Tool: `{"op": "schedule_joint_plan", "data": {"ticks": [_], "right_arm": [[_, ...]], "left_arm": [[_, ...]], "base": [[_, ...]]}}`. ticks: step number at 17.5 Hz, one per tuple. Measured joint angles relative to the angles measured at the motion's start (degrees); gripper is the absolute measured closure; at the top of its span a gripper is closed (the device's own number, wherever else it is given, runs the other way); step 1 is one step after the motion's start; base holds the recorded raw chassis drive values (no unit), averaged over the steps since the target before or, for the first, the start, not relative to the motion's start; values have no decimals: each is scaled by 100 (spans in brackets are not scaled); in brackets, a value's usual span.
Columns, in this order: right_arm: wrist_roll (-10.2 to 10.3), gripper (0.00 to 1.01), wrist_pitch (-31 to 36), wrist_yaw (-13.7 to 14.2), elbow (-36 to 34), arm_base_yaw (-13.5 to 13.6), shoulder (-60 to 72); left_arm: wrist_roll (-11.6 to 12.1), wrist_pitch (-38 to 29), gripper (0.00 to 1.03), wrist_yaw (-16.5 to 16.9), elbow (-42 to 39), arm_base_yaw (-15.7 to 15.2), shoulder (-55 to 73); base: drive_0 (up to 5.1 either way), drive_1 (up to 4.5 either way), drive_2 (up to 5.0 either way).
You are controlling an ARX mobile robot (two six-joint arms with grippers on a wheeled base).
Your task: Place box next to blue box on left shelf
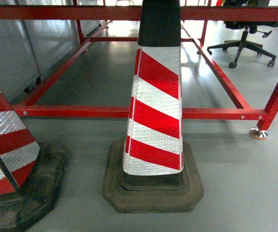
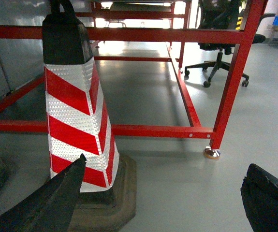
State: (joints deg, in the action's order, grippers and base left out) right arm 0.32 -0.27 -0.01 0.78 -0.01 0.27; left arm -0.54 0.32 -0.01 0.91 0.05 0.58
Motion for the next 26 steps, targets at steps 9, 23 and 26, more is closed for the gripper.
{"op": "schedule_joint_plan", "data": {"ticks": [9,23,26], "right_arm": [[0,3,0,0,0,0,0],[0,3,-13,0,0,0,0],[-4,3,-4,-7,0,0,0]], "left_arm": [[0,0,5,0,0,0,0],[2,13,5,-7,0,0,0],[2,4,5,-13,0,0,0]], "base": [[0,0,0],[0,0,0],[0,0,0]]}}
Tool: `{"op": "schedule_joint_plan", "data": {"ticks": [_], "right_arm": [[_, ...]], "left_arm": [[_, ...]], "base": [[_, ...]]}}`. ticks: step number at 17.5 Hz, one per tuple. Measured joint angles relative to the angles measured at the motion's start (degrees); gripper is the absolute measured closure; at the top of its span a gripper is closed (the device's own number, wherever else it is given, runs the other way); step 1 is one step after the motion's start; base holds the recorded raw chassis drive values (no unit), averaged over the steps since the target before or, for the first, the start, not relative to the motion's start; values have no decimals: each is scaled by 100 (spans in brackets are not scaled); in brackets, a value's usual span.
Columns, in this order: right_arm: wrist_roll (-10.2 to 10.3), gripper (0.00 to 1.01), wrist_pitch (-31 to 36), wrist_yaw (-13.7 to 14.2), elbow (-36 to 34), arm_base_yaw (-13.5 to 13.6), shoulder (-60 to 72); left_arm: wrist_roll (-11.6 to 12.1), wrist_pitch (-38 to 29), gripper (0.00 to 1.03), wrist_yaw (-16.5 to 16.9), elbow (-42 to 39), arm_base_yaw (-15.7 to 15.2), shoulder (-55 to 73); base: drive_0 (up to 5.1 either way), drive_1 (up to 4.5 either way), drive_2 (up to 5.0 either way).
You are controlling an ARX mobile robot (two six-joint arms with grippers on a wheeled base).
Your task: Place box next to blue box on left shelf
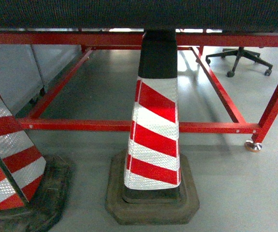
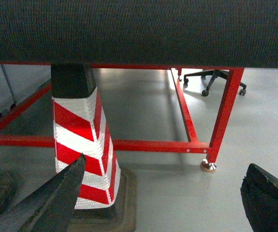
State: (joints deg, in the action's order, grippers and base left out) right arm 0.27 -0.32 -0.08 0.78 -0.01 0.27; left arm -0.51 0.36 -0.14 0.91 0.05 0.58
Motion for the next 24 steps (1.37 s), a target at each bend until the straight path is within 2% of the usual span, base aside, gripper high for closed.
{"op": "schedule_joint_plan", "data": {"ticks": [24], "right_arm": [[-11,3,-11,4,0,0,0]], "left_arm": [[52,2,5,4,2,0,0]], "base": [[0,0,0]]}}
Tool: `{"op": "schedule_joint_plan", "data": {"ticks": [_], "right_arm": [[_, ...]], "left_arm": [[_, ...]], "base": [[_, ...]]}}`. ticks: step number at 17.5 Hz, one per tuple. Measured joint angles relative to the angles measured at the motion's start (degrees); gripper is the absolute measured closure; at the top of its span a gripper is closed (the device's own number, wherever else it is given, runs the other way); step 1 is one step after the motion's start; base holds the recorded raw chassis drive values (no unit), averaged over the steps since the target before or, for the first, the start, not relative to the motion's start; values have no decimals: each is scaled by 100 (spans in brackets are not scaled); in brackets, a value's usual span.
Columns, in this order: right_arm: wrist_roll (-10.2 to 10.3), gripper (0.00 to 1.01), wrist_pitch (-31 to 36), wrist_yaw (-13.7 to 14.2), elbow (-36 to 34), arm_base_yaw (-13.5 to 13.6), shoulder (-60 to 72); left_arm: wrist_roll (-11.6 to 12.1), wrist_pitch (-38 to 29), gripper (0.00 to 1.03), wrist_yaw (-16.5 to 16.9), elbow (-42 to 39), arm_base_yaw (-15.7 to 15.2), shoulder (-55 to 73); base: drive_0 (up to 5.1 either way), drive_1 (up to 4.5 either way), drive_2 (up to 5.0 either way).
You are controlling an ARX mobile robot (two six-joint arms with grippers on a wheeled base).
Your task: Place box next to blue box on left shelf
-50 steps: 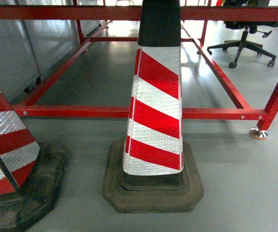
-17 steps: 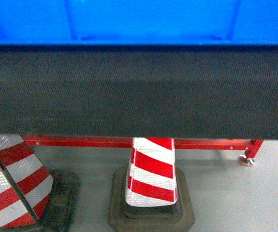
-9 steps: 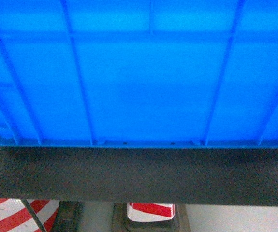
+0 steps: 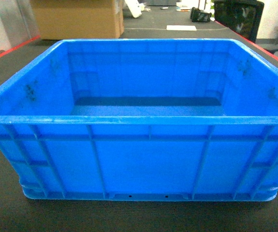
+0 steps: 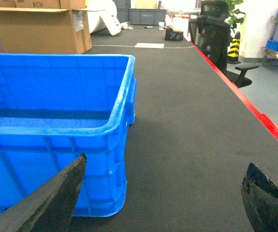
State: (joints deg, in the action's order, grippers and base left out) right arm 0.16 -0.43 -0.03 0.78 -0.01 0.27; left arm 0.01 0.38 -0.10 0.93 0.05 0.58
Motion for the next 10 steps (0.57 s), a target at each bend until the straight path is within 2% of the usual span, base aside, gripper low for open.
{"op": "schedule_joint_plan", "data": {"ticks": [10], "right_arm": [[-2,3,9,2,0,0,0]], "left_arm": [[2,-7,5,7,0,0,0]], "base": [[0,0,0]]}}
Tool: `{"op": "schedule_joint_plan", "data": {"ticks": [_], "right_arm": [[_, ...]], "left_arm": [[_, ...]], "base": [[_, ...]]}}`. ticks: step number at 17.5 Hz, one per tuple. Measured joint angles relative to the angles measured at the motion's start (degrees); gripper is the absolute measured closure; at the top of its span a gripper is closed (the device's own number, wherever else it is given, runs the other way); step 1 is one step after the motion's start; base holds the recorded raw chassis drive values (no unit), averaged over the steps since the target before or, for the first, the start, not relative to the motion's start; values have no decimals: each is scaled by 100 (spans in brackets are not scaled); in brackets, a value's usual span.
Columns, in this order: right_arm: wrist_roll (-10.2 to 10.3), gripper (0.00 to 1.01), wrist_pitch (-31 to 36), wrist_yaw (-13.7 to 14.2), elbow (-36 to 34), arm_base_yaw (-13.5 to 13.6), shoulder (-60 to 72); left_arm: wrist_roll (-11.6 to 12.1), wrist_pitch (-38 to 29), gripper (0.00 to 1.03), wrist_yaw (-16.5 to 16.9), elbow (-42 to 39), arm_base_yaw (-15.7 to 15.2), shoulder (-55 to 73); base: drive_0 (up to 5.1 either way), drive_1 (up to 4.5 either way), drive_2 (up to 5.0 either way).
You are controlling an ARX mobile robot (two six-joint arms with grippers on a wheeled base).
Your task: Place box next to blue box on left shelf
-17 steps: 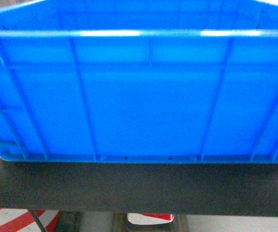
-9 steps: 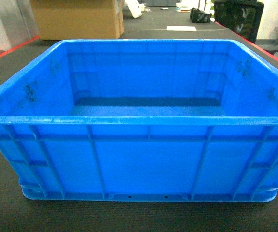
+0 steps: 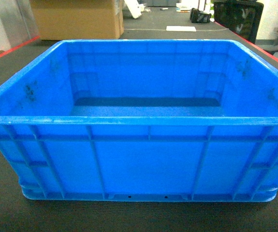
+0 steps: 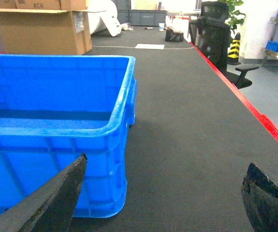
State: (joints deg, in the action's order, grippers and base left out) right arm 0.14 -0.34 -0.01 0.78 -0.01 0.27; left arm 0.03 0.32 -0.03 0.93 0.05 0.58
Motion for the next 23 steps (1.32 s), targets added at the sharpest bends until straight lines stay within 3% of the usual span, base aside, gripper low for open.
{"op": "schedule_joint_plan", "data": {"ticks": [23], "right_arm": [[2,3,0,0,0,0,0]], "left_arm": [[0,0,5,0,0,0,0]], "base": [[0,0,0]]}}
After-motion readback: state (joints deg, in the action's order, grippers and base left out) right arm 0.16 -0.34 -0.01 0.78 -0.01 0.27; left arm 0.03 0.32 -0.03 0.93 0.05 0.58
